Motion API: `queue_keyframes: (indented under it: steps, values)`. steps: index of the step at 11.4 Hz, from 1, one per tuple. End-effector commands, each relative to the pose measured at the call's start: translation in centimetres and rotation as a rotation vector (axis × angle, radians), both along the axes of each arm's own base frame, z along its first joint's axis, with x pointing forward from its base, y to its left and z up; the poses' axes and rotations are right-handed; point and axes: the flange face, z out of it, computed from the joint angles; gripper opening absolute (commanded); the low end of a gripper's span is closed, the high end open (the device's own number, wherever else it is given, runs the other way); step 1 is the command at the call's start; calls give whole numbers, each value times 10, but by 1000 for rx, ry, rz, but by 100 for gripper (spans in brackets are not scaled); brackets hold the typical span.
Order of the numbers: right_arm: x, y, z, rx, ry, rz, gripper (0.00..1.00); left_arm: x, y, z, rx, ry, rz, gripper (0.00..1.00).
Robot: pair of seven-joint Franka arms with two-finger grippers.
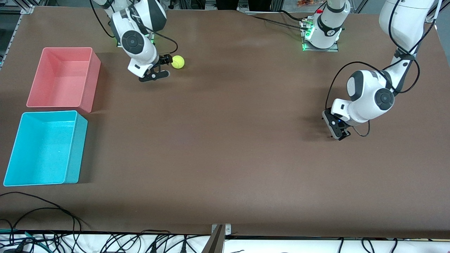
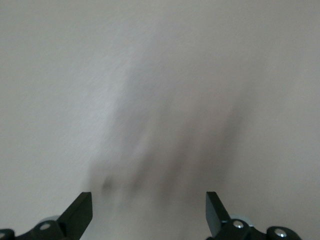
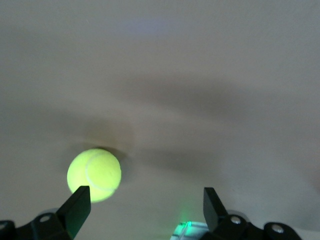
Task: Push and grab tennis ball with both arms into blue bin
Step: 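Reach the right gripper over the rolling tennis ball, then close the right gripper on the ball while the left gripper draws back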
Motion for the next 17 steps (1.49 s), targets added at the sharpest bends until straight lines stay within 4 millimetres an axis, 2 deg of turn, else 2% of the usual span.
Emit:
queue_keyframes:
  steps: [1, 2, 3, 7, 9, 11, 15, 17]
  values:
    - [-31, 7, -37, 15, 22, -48, 100, 1, 20, 26, 23, -25, 25, 100]
    - [-48, 15, -46, 25, 31, -56, 100, 1, 20, 26, 23, -25, 25, 100]
    - [-55, 10, -55, 21, 42, -66, 100, 1, 20, 26, 23, -25, 26, 100]
    - [-78, -6, -77, -20, 114, -153, 100, 1, 24, 25, 23, -23, 33, 100]
    - [-85, -7, -88, -18, 154, -251, 100, 1, 25, 25, 23, -23, 34, 100]
    - [-97, -16, -98, -35, 158, -252, 100, 1, 25, 25, 23, -23, 34, 100]
    - [-96, -14, -101, -26, 139, -251, 100, 3, 25, 27, 24, -28, 34, 100]
    - [-99, -13, -104, -29, 152, -249, 100, 7, 39, 36, 32, -47, 61, 100]
